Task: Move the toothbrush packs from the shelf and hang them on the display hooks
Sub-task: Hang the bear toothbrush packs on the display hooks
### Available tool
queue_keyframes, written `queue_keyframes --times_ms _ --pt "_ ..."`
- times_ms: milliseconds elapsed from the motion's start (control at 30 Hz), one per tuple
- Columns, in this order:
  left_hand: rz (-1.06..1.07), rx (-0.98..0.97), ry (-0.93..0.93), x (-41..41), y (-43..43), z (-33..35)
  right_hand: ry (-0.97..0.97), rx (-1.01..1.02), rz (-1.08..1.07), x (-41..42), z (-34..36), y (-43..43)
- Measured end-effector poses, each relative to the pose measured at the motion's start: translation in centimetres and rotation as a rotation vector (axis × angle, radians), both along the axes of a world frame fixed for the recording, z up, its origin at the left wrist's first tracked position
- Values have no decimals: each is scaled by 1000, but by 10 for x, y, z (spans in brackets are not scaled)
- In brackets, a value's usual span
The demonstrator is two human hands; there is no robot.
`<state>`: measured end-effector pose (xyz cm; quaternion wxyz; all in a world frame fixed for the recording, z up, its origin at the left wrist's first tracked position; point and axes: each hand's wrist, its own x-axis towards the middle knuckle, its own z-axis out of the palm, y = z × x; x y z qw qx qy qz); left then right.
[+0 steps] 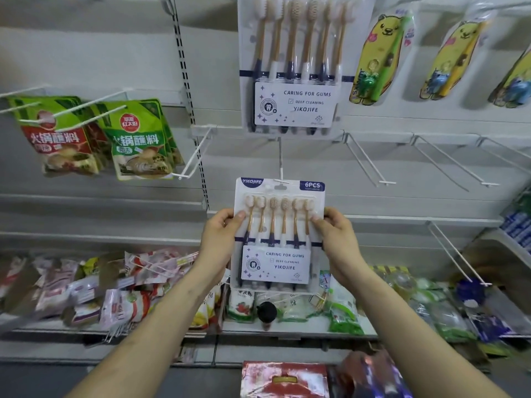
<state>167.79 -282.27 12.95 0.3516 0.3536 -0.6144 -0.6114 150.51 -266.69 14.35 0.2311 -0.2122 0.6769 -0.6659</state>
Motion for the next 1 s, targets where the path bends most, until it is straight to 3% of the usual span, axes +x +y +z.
queue_keyframes --times_ms 600,1000 --pt "14 -3 -22 -28 -15 -5 21 8 -13 -27 -8 -20" --pt "3 -90 -129 -77 -73 -9 169 63 -24 -84 -13 -79"
